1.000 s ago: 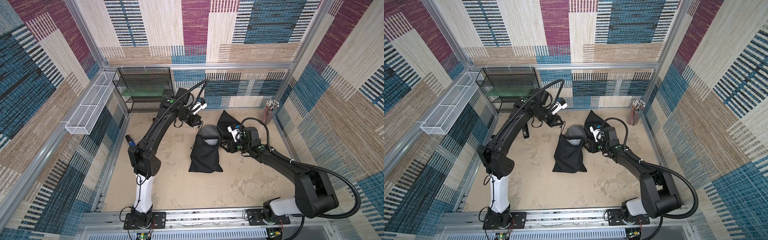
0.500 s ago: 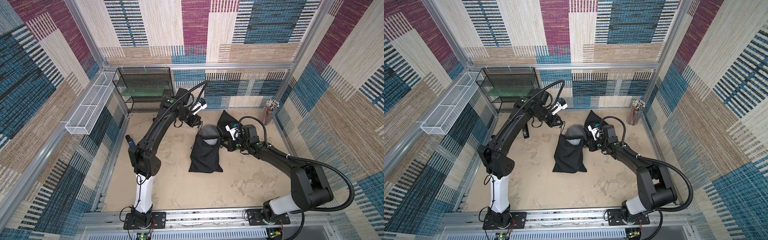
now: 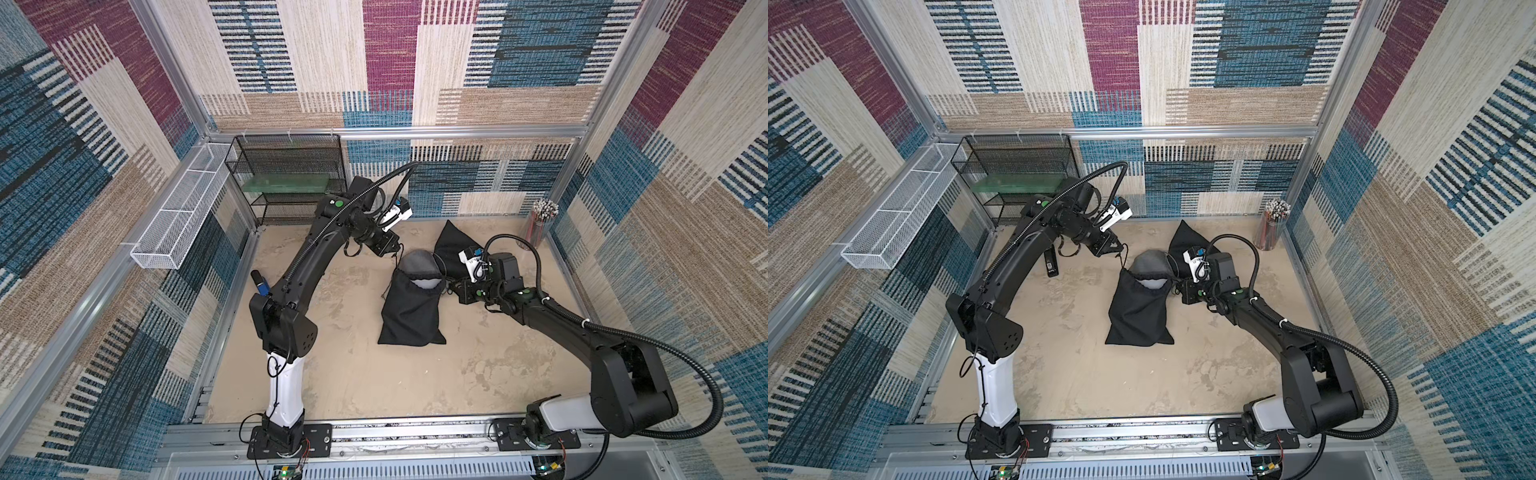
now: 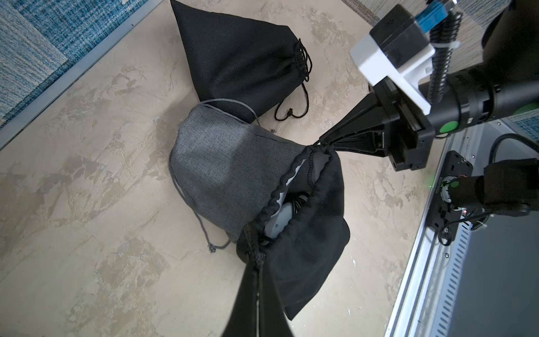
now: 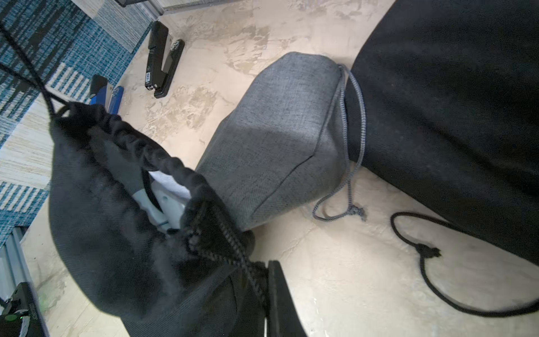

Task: Pack away hair dryers
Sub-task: Pull the drawstrings on both sides of the drawstring bag.

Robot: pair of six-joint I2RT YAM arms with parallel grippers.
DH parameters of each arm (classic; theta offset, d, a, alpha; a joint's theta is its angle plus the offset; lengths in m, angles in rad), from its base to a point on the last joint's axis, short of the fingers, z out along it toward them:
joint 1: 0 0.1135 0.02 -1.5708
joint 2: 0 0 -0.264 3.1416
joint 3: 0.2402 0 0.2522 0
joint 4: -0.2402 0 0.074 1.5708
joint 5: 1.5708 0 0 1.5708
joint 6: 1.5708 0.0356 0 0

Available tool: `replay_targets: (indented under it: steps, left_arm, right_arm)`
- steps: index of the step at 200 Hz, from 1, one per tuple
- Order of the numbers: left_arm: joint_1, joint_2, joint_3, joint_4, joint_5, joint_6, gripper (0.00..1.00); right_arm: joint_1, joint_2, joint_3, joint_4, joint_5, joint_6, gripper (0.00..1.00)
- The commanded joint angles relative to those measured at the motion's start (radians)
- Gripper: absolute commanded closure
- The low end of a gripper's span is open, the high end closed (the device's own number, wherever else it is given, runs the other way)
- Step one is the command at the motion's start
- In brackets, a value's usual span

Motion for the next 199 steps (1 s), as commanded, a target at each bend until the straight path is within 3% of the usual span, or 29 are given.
replay_targets:
  steps: [1, 72, 117, 159, 199]
  left_arm:
    - [0.001, -0.030, 0.000, -0.020, 0.004, 0.023, 1.00]
    - [0.002, -0.181, 0.016, -0.088, 0.106, 0.024, 1.00]
    - [0.002, -0.324, -0.123, -0.089, 0.212, 0.046, 1.00]
    - [0.002, -0.440, -0.267, -0.088, 0.240, 0.114, 1.00]
    - [0.002, -0.486, -0.311, -0.148, 0.199, 0.208, 1.00]
  right_arm:
    - [0.001, -0.026, -0.006, 0.021, 0.082, 0.048, 1.00]
    - [0.002, -0.174, 0.032, 0.104, 0.250, 0.256, 1.00]
    - [-0.010, -0.330, 0.004, 0.167, 0.328, 0.361, 1.00]
    - [-0.062, -0.389, -0.011, 0.213, 0.320, 0.427, 1.00]
    - [-0.161, -0.420, -0.070, 0.309, 0.255, 0.500, 1.00]
